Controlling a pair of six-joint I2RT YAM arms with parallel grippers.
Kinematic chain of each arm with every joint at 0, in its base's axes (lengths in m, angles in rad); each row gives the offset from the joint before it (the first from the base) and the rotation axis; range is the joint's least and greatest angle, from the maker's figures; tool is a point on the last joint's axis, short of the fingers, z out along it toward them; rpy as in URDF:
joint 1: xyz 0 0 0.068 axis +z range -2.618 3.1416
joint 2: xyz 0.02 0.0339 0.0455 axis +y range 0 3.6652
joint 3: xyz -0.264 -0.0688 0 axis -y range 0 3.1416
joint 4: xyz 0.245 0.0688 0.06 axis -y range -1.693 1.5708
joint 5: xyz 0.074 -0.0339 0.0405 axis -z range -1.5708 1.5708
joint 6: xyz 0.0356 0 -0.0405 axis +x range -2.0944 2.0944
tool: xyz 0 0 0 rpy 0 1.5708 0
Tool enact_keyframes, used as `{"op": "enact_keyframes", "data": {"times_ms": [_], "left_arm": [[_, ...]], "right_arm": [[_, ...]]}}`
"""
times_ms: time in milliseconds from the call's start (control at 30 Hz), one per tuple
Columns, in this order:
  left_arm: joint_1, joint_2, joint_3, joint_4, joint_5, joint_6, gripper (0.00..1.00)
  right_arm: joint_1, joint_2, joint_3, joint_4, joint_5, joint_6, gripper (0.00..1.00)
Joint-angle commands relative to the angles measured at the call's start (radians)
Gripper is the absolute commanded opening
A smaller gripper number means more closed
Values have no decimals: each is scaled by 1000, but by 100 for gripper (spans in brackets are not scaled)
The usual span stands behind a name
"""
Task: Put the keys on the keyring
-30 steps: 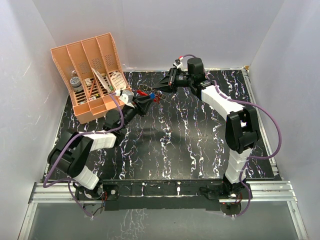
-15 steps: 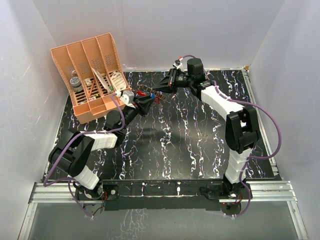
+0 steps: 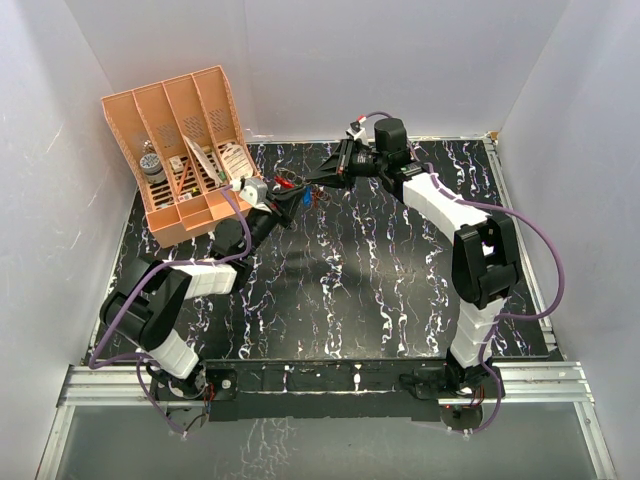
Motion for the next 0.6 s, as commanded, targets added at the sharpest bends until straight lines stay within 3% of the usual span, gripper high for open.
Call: {"op": "enact_keyframes", "data": {"times_ms": [0,167,467,567], "left_arm": [[-8,5,37,66,-29,9,0],[-8,-18,29,47,-34,13,0],[-8,-181,0,-183,-20,70,0],[-8,-228,-12,-231,-18,101,0]], "right_arm": [[9,-80,-16,39,-8,-23,0],[9,-85,-28,34,-13,-34,0],[9,-68,-17,69,-25,-26,0],[7,-74,-24,70,-24,-35,10]]}}
